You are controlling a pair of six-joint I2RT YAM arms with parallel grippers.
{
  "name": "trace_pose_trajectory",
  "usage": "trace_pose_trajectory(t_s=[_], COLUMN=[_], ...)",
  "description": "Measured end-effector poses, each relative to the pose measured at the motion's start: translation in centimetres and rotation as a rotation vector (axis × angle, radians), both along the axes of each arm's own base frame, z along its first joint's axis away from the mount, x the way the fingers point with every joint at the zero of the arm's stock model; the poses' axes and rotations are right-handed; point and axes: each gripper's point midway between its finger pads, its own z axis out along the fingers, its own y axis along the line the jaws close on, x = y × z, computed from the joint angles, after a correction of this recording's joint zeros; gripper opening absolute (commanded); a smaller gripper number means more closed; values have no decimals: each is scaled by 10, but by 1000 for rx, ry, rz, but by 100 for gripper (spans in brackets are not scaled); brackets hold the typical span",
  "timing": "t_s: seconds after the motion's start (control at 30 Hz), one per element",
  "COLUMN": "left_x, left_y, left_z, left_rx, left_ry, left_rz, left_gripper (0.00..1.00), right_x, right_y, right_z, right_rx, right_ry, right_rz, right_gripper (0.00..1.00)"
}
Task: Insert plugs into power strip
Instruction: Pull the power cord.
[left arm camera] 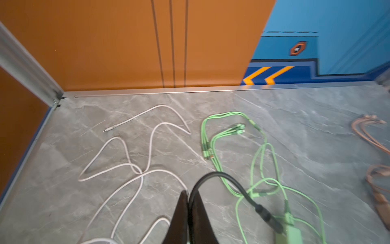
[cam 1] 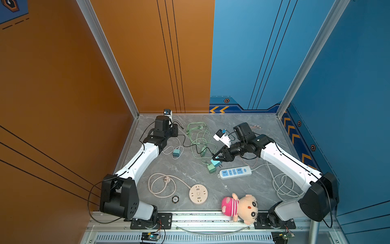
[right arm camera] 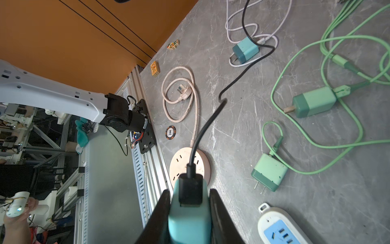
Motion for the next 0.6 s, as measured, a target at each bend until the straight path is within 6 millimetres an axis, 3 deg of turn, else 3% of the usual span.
trace_pose_trajectory(t_s=[0.13, 0.3, 0.5, 0.6], left_x=[24, 44, 48, 43], left_y=[20, 24, 19, 13], left_z=[-27, -74, -127, -141], left_rx=[44, 85, 136, 151], left_ry=[96, 221, 353, 395], left_rz=[106, 154, 170, 161], left_gripper=[8, 8, 13, 19], right_x=[-5, -9, -1, 4], right_y=[12, 36, 62, 69], right_z=[-10, -21, -43, -65], right_rx=[15, 25, 42, 17], right_ry=[28, 55, 109, 159], right_rz=[-2, 23, 13, 1], right_gripper=[0, 0, 0, 0])
